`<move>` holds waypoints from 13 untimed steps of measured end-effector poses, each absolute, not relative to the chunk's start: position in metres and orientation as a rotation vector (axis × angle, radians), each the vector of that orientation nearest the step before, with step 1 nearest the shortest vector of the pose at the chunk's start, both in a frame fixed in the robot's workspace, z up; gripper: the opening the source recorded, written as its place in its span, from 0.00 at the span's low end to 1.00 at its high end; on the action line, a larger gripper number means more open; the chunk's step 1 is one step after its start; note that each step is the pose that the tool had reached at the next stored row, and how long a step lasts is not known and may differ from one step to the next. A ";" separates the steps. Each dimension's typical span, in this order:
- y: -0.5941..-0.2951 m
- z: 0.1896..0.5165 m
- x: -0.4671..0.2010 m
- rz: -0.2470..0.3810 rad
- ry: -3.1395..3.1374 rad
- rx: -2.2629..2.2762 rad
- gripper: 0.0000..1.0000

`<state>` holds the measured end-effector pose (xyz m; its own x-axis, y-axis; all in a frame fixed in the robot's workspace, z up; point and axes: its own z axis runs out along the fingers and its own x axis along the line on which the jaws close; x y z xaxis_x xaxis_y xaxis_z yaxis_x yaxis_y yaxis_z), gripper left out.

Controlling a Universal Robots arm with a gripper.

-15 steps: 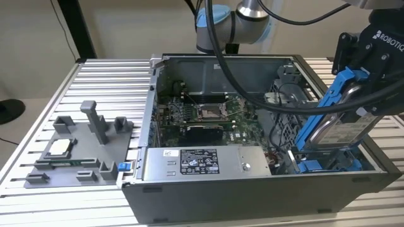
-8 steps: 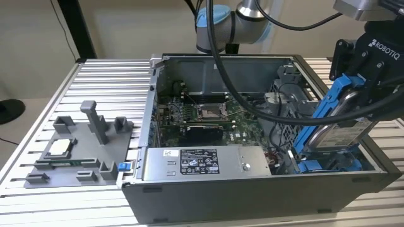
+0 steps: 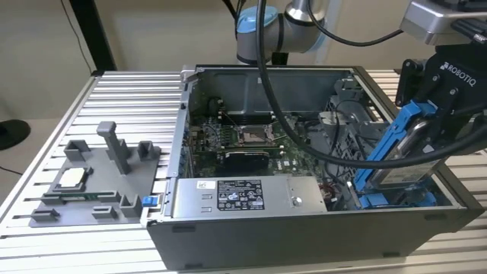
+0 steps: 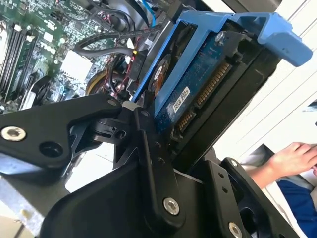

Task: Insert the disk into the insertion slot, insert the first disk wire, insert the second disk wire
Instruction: 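Insert the disk into the insertion slot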

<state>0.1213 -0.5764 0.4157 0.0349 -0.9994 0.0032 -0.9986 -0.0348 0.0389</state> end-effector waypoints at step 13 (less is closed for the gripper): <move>-0.576 0.401 0.125 -0.051 -2.158 2.252 0.00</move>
<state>0.1249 -0.5764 0.4014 0.0423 -0.9991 -0.0083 -0.9984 -0.0426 0.0384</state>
